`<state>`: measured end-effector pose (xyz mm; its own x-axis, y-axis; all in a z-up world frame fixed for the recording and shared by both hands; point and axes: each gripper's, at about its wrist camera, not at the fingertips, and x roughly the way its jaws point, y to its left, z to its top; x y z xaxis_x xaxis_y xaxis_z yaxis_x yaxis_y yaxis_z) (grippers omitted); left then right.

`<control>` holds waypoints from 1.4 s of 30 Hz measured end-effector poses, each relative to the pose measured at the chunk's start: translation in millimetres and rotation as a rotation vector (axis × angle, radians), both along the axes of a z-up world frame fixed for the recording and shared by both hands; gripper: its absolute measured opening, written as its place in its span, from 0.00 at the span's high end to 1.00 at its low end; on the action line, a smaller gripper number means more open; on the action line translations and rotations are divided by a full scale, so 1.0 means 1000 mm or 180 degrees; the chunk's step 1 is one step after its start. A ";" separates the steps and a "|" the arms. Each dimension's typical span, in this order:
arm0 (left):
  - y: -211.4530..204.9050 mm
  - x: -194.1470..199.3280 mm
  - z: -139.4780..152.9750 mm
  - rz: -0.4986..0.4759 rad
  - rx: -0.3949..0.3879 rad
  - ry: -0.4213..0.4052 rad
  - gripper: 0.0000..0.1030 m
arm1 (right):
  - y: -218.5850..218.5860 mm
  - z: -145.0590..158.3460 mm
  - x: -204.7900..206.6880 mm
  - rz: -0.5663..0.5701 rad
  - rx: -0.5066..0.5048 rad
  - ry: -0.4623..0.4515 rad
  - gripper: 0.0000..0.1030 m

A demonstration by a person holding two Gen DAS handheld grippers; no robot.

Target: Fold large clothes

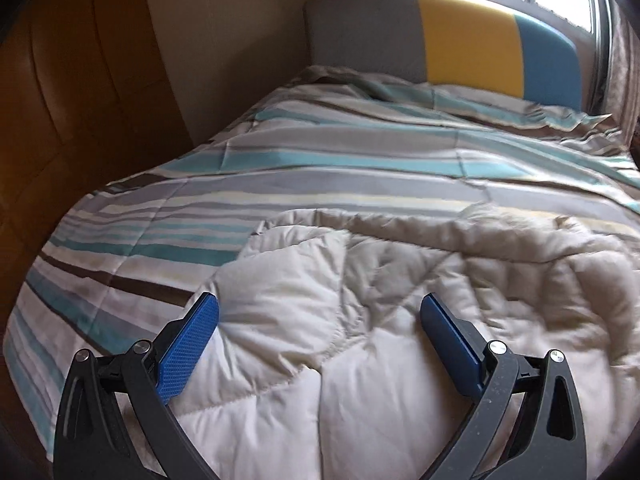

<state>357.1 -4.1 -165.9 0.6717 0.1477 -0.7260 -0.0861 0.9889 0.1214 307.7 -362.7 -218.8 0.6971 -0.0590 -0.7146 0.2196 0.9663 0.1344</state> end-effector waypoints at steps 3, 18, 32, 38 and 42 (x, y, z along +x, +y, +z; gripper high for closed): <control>0.009 0.001 -0.016 -0.0031 -0.0179 -0.0031 0.03 | 0.006 -0.009 0.006 -0.0003 -0.0158 0.0061 0.23; 0.015 0.001 -0.029 0.0032 -0.0332 -0.0021 0.03 | 0.016 -0.023 0.021 -0.0078 -0.0383 0.0082 0.19; 0.034 -0.011 -0.033 0.0213 -0.0347 0.0078 0.03 | 0.017 -0.022 0.021 -0.0088 -0.0428 0.0092 0.18; 0.042 -0.039 -0.012 0.0171 -0.0463 0.0058 0.03 | 0.017 -0.018 0.016 -0.0087 -0.0412 0.0075 0.15; 0.052 -0.083 0.004 0.0155 -0.0549 -0.0151 0.03 | 0.017 -0.007 0.009 -0.0039 -0.0376 0.0141 0.12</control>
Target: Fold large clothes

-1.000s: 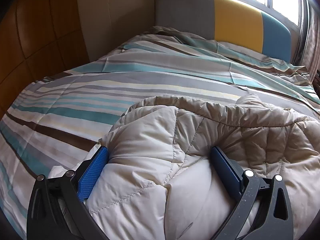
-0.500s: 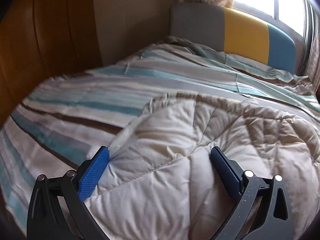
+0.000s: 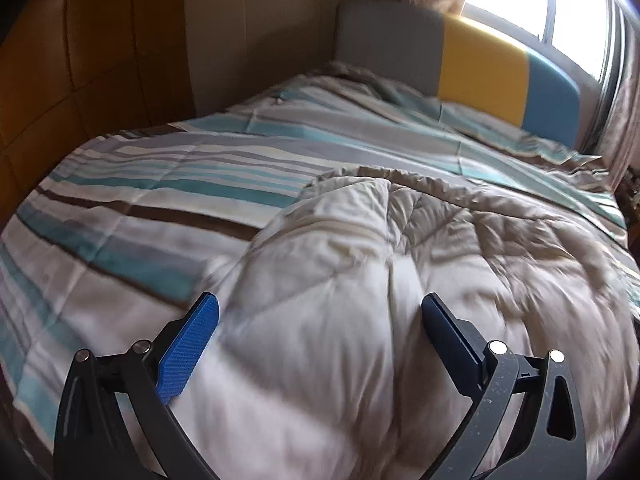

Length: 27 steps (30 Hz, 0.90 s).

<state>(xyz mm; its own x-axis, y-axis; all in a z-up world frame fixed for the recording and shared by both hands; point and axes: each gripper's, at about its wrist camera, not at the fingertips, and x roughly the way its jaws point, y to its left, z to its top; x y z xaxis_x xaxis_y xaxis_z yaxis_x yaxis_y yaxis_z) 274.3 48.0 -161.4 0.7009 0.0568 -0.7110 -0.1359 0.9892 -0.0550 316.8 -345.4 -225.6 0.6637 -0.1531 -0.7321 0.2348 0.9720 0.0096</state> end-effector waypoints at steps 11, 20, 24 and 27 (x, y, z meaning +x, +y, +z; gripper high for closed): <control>0.059 -0.093 -0.023 0.0459 -0.0483 0.0016 0.03 | 0.047 0.029 -0.075 0.0341 -0.0136 -0.0195 0.06; 0.055 -0.141 -0.028 0.0317 -0.0745 -0.0112 0.05 | 0.095 0.046 -0.141 0.0731 0.0275 -0.0545 0.04; 0.051 -0.154 -0.032 0.0206 -0.1035 -0.0094 0.21 | 0.116 0.044 -0.157 0.1019 0.0589 -0.0609 0.36; 0.042 -0.155 -0.034 0.0017 -0.1154 -0.0131 0.21 | 0.133 0.039 -0.159 0.1254 0.0718 -0.0577 0.62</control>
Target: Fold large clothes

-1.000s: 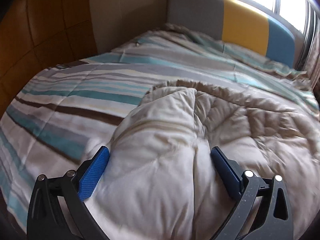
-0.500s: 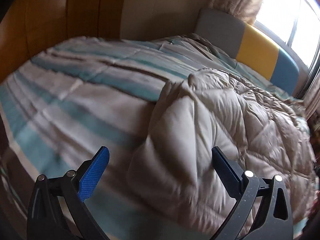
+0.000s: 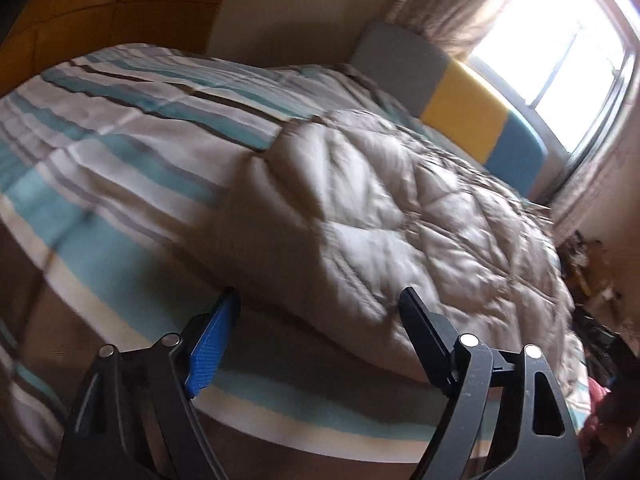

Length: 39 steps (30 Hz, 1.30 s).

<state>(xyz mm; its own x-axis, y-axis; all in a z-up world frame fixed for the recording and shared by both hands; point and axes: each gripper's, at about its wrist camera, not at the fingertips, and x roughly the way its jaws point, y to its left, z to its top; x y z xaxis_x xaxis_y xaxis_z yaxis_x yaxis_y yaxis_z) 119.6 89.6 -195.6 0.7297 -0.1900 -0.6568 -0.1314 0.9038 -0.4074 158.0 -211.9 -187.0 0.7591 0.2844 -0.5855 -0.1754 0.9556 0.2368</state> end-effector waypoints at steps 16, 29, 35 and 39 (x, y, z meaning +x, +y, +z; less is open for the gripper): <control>0.000 0.022 -0.019 0.0264 -0.0622 -0.0162 0.14 | 0.039 -0.061 0.048 0.0026 -0.0348 0.0393 0.83; 0.004 0.027 0.002 0.0682 -0.1204 -0.0387 0.71 | 0.045 -0.061 0.041 -0.0010 -0.0493 0.0305 0.83; -0.023 0.018 0.046 0.0364 -0.0881 -0.0822 0.72 | 0.047 -0.053 0.032 -0.0119 -0.0486 0.0251 0.82; -0.039 0.014 0.069 0.0171 -0.0663 -0.1045 0.72 | 0.033 -0.033 0.013 -0.0233 -0.0207 0.0075 0.55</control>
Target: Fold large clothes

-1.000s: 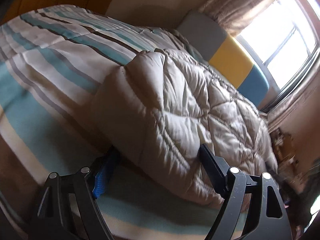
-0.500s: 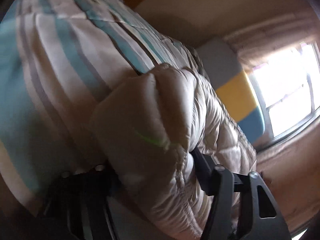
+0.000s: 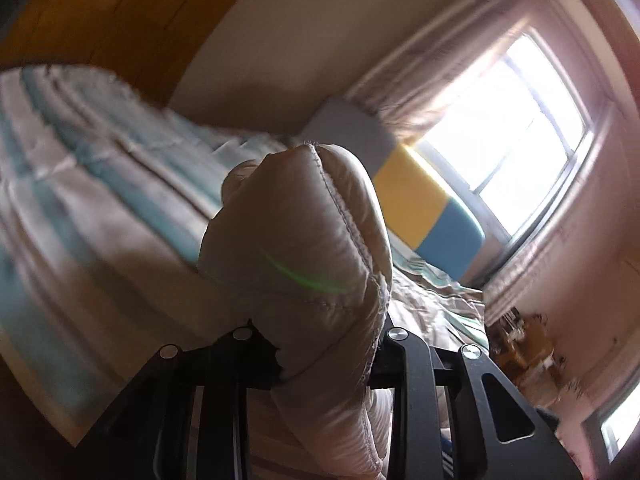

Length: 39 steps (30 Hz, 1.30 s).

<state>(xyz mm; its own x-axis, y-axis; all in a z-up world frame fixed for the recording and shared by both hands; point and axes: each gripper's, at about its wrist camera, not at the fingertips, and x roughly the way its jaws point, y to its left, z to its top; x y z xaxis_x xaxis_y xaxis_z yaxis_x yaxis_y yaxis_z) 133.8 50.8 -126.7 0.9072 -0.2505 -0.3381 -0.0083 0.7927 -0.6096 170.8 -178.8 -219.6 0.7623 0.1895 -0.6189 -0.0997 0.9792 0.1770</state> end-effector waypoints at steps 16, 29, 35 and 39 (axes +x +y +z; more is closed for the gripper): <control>-0.080 -0.010 0.059 -0.0546 0.0871 -0.0676 0.72 | -0.132 0.020 -0.069 -0.1357 -0.0462 -0.0022 0.49; -0.137 -0.003 0.064 -0.0999 0.1180 -0.0786 0.72 | -0.177 0.008 -0.080 -0.1701 -0.0358 0.0323 0.47; -0.171 -0.007 0.063 -0.1254 0.1374 -0.0856 0.72 | -0.185 0.015 -0.091 -0.1795 -0.0355 0.0191 0.45; -0.192 -0.009 0.058 -0.1409 0.1464 -0.0873 0.72 | -0.197 0.019 -0.107 -0.1940 -0.0360 0.0167 0.45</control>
